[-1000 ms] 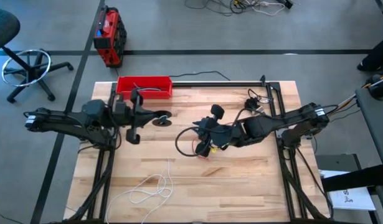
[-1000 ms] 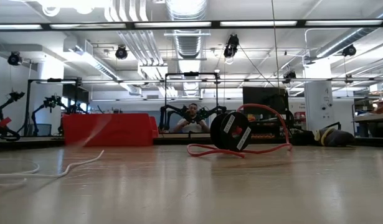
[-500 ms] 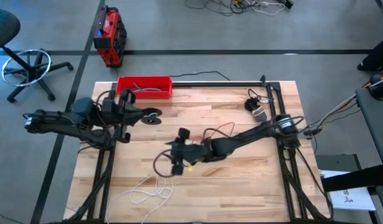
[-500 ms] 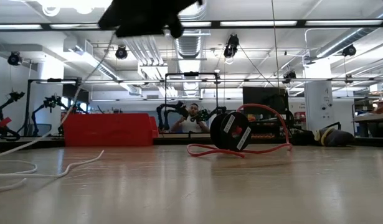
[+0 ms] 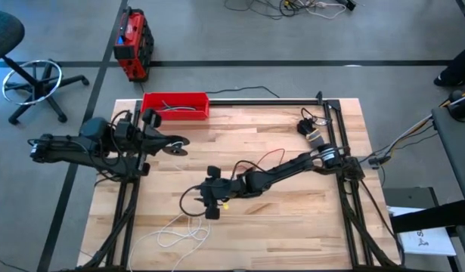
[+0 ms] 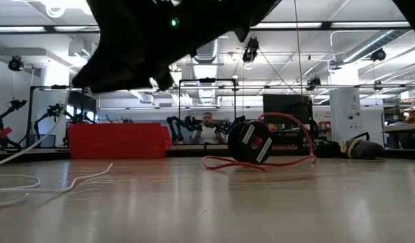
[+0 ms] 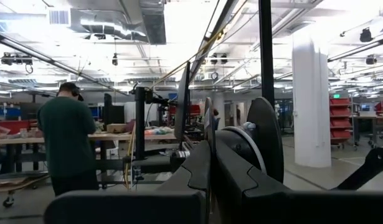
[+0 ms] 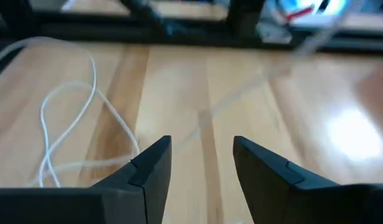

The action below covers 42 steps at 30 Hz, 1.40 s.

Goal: Coil cords
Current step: Coil the white wire onto the black spool

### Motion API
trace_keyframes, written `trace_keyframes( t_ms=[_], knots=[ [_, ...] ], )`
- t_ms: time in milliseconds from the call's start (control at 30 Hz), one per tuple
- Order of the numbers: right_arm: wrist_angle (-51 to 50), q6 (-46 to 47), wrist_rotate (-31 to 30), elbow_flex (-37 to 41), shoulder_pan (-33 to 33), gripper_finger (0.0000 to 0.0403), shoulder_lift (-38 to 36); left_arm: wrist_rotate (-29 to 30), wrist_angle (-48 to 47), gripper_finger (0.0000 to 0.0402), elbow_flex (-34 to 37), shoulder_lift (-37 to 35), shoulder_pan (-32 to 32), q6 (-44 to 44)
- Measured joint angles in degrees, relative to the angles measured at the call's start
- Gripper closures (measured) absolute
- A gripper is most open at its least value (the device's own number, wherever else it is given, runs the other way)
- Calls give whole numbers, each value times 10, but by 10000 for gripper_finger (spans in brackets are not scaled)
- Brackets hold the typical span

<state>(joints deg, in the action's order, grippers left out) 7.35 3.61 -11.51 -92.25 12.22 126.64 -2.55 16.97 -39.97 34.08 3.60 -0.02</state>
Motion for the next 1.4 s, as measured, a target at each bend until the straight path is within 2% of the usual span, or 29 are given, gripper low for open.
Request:
trace_keyframes(
  t_ms=[233, 467, 600, 733, 900, 1167, 1333, 1400],
  knots=[
    [-93, 67, -5, 3, -13, 250, 4, 0, 2, 402, 0, 2, 0, -1],
    [-81, 80, 1, 4, -23, 250, 58, 2, 10, 402, 0, 6, 0, -1],
    [-39, 90, 8, 3, -28, 253, 74, 3, 10, 402, 0, 5, 0, 2],
    [-8, 53, 14, 4, -29, 262, 80, 3, 6, 402, 0, 4, 0, 9],
    [-3, 56, 67, 4, -42, 278, 86, 3, 5, 402, 0, 4, 0, 10],
    [3, 101, 100, 1, -51, 327, 100, 4, 6, 402, 0, 1, 0, 12],
    [-7, 79, 79, 1, -51, 392, 99, 4, 5, 402, 0, 0, 0, 12],
    [-28, 71, 48, 1, -50, 397, 93, 4, 5, 402, 0, 0, 0, 12]
  ],
)
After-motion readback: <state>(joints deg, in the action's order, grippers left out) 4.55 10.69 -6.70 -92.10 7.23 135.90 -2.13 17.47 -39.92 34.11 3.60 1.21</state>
